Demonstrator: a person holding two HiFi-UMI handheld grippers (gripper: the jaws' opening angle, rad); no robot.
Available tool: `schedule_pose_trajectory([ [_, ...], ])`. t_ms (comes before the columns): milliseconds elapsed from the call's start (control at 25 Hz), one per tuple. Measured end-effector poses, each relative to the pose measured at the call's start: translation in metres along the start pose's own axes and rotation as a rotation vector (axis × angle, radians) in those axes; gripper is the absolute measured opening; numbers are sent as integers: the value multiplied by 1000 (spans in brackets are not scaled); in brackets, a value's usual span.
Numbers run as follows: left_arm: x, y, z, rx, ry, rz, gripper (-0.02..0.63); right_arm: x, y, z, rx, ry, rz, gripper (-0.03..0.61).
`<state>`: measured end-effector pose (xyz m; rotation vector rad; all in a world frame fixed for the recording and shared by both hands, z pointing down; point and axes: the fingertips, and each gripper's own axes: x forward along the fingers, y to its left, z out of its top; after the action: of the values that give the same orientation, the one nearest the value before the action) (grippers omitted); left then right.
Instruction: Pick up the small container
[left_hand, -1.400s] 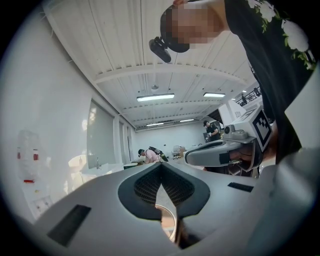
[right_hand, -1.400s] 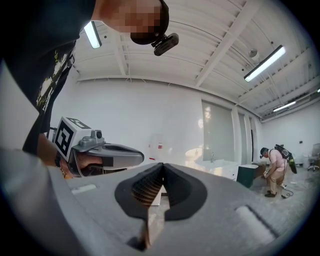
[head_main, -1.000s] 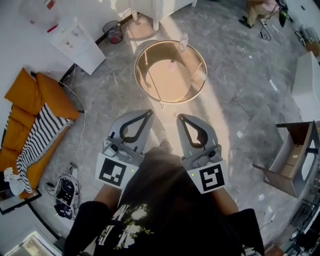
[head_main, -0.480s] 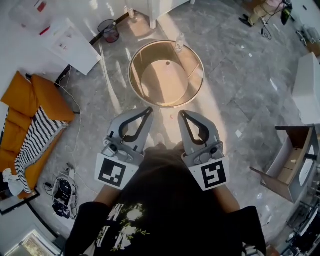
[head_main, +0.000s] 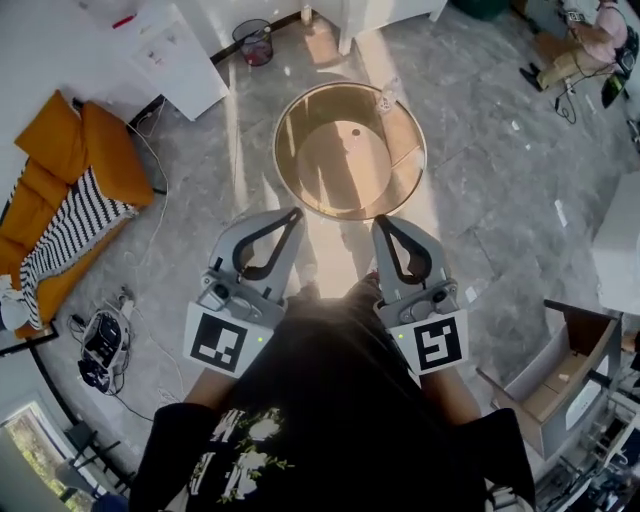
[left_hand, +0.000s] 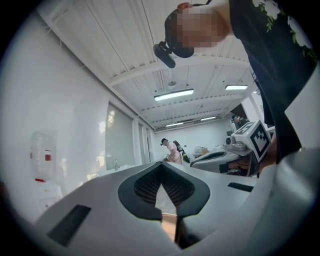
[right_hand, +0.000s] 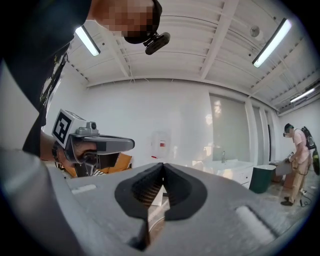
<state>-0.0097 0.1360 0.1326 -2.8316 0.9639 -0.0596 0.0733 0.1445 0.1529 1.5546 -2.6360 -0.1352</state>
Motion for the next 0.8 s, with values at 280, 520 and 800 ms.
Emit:
schedule_pose_trajectory([
  [280,39,-14,4,9,38,109,8,-4,-52,-5,21,-3,90,-5],
  [520,84,-44,10,28,62,145,8,-23,-108,-11,31,-12,122,-5],
  [800,126,-74,4,12,73,218,8,-46,-156,-30,30,-2,186,-5],
])
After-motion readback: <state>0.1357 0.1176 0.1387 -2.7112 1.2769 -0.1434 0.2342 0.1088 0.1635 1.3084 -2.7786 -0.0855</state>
